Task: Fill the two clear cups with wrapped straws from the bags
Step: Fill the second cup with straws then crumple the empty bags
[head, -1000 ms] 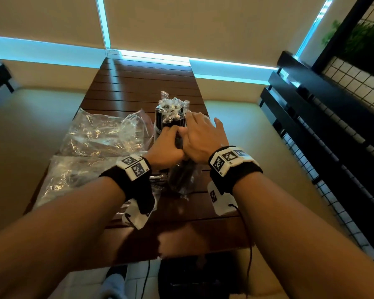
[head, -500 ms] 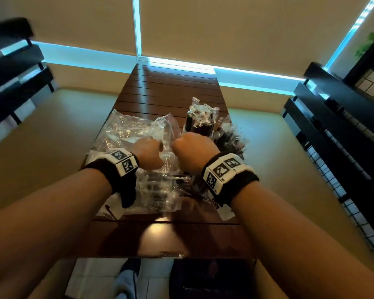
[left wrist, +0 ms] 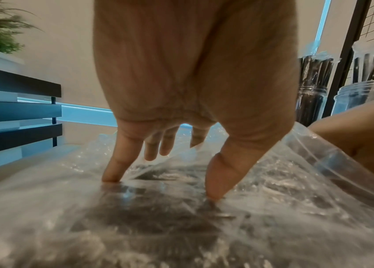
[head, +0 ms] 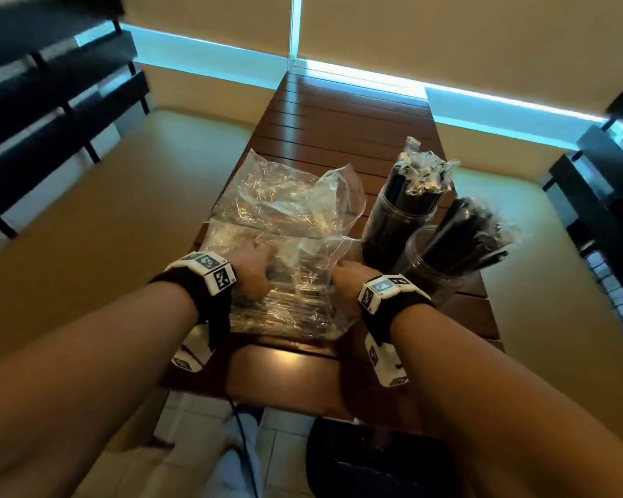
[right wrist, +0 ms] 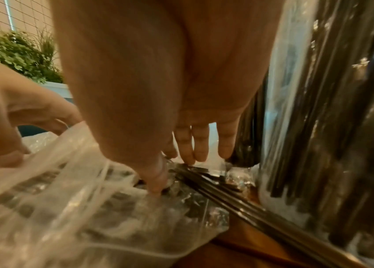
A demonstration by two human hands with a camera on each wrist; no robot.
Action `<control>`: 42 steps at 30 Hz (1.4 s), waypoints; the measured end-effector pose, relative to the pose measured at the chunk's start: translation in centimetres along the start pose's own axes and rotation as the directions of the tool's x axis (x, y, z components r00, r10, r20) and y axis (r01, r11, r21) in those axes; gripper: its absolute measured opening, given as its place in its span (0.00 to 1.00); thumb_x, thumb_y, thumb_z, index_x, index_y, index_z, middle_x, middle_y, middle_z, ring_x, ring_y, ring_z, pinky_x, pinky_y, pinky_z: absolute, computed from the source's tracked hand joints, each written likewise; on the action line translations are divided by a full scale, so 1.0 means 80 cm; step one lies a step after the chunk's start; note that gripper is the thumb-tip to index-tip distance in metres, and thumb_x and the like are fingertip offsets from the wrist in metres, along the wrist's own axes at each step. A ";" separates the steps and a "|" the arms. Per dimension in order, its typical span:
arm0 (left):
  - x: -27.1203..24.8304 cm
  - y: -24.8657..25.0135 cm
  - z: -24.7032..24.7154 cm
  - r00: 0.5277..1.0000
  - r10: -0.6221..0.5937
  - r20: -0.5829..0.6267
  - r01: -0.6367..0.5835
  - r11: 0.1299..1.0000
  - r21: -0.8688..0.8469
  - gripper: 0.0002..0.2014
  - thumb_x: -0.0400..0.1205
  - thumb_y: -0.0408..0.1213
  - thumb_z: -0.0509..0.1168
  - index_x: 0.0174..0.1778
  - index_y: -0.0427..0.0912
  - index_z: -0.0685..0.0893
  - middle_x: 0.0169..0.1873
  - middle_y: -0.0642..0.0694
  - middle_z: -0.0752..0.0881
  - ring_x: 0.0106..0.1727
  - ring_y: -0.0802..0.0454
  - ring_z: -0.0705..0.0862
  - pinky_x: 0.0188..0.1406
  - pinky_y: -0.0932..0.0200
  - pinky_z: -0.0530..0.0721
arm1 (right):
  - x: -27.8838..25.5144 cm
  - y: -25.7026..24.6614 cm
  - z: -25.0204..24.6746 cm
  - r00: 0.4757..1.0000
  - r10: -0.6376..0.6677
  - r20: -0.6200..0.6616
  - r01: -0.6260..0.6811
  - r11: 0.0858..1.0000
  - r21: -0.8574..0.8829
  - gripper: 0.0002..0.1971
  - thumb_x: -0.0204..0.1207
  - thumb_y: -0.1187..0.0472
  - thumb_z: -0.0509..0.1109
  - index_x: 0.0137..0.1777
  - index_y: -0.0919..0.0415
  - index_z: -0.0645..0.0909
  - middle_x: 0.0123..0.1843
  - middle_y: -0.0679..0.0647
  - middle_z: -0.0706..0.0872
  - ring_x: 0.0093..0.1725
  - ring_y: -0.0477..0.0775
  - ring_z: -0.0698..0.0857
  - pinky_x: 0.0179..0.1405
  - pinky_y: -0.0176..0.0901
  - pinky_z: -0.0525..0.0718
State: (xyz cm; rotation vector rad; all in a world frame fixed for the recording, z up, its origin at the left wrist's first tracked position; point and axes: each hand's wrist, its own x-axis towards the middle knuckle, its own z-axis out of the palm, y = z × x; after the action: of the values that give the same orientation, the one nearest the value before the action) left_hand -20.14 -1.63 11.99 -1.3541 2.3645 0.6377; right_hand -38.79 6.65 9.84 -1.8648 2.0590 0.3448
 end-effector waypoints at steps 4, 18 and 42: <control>0.001 -0.008 0.000 1.000 0.005 0.006 -0.005 1.000 -0.028 0.42 0.78 0.37 0.67 0.86 0.51 0.53 0.83 0.35 0.53 0.74 0.33 0.74 0.65 0.49 0.80 | 0.007 -0.011 0.002 1.000 0.010 0.010 -0.009 0.997 -0.082 0.24 0.75 0.64 0.72 0.70 0.64 0.75 0.67 0.61 0.78 0.63 0.69 0.82 0.58 0.59 0.85; 0.005 -0.014 0.003 0.999 0.000 0.032 0.001 1.000 -0.031 0.45 0.76 0.41 0.69 0.86 0.53 0.50 0.84 0.40 0.51 0.79 0.33 0.67 0.69 0.46 0.78 | 0.030 -0.012 -0.006 0.996 0.055 0.065 -0.048 0.994 -0.102 0.12 0.73 0.48 0.68 0.56 0.44 0.80 0.56 0.52 0.87 0.48 0.58 0.84 0.48 0.49 0.82; 0.011 -0.030 0.011 1.000 0.012 0.006 -0.012 0.997 -0.081 0.45 0.73 0.39 0.70 0.85 0.53 0.56 0.82 0.38 0.57 0.77 0.33 0.70 0.66 0.45 0.82 | -0.006 -0.077 -0.035 0.967 -0.248 -0.054 0.238 0.961 -0.143 0.13 0.82 0.63 0.61 0.62 0.67 0.81 0.55 0.62 0.82 0.58 0.61 0.81 0.62 0.48 0.77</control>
State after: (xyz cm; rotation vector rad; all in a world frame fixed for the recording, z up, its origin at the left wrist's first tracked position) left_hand -18.46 -2.86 10.32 -1.3698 2.3672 0.7472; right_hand -32.86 5.32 12.89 -2.2131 1.8613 0.3656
